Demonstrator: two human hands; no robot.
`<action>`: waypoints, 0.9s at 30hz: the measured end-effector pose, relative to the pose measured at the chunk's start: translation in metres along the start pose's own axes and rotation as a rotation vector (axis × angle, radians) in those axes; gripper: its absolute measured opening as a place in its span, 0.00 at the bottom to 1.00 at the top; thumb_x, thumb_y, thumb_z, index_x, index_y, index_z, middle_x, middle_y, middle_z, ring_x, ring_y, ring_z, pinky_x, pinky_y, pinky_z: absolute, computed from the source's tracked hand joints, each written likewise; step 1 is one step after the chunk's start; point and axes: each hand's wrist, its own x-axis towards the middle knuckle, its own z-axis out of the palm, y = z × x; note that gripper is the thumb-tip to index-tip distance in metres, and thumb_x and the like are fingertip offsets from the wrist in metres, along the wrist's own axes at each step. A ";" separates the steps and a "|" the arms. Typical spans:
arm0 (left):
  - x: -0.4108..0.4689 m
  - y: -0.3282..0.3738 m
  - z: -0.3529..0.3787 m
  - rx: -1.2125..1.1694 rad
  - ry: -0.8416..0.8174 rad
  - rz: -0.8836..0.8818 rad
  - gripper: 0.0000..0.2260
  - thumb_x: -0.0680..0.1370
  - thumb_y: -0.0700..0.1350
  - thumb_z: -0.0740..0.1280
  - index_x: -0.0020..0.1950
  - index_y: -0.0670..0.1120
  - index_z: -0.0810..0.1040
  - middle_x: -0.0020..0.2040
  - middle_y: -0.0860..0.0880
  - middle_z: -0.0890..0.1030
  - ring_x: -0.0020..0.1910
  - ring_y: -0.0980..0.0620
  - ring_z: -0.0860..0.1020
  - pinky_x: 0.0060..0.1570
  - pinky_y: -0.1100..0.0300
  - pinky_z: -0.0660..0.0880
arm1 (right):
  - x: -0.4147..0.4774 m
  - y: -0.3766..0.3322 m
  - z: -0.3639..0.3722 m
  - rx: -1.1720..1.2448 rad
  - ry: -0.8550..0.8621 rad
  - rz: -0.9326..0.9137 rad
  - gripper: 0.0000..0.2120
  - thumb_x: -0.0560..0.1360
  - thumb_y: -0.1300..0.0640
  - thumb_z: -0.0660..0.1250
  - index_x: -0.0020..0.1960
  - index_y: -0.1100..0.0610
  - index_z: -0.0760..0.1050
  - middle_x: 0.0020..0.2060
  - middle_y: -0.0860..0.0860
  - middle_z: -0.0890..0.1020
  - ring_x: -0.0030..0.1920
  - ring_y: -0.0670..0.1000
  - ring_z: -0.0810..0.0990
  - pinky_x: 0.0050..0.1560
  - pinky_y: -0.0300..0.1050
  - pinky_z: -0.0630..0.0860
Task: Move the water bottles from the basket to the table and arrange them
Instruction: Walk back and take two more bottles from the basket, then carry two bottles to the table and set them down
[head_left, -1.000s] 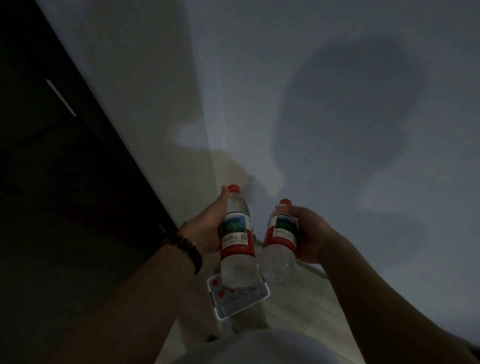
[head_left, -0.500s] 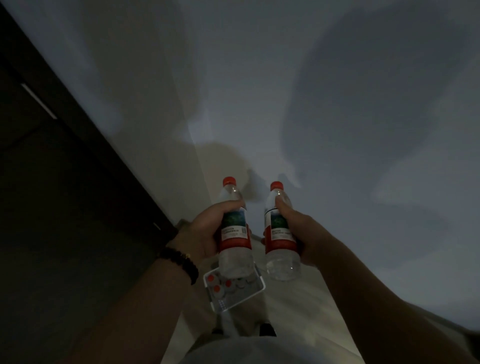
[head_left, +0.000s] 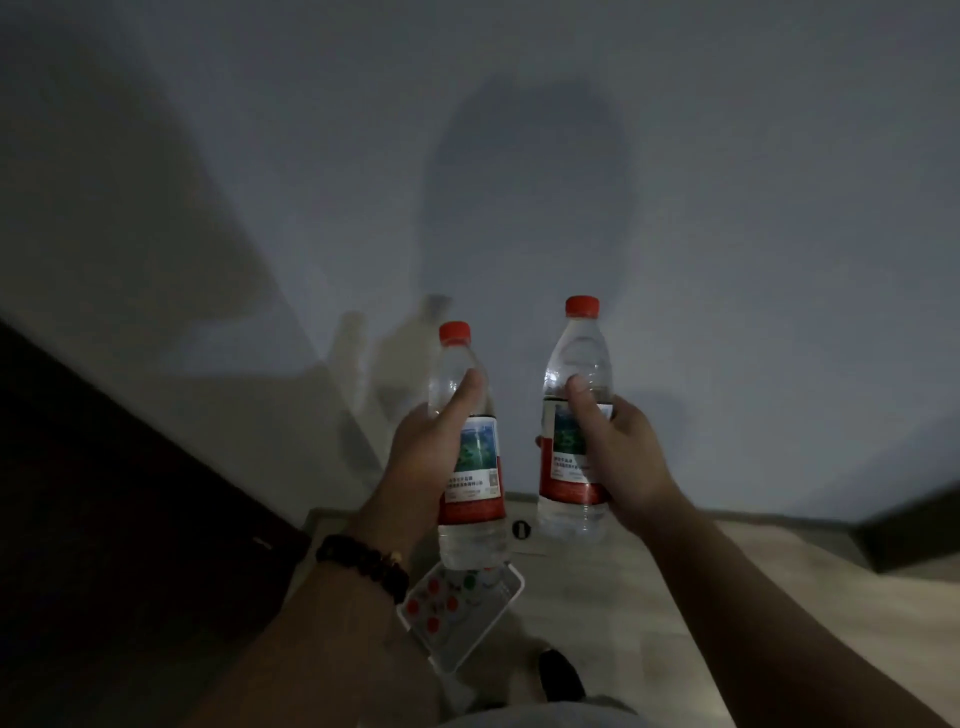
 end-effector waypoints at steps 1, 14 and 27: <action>0.000 0.000 0.003 0.035 -0.007 0.030 0.35 0.69 0.74 0.70 0.55 0.43 0.83 0.47 0.40 0.87 0.44 0.42 0.85 0.57 0.36 0.81 | -0.007 0.002 -0.004 -0.008 0.044 -0.014 0.26 0.72 0.34 0.66 0.54 0.56 0.80 0.43 0.55 0.88 0.43 0.55 0.88 0.52 0.59 0.84; -0.051 -0.009 0.150 0.329 -0.528 0.352 0.25 0.71 0.75 0.66 0.50 0.54 0.81 0.45 0.49 0.87 0.43 0.48 0.87 0.50 0.46 0.83 | -0.153 0.036 -0.111 0.180 0.737 -0.006 0.27 0.74 0.34 0.65 0.60 0.54 0.79 0.47 0.54 0.87 0.47 0.56 0.88 0.55 0.62 0.83; -0.225 -0.101 0.395 0.509 -1.098 0.312 0.24 0.69 0.69 0.63 0.54 0.53 0.80 0.44 0.52 0.87 0.40 0.51 0.87 0.39 0.59 0.81 | -0.362 0.079 -0.299 0.341 1.309 -0.005 0.32 0.73 0.31 0.60 0.56 0.58 0.80 0.42 0.56 0.87 0.41 0.58 0.88 0.42 0.51 0.85</action>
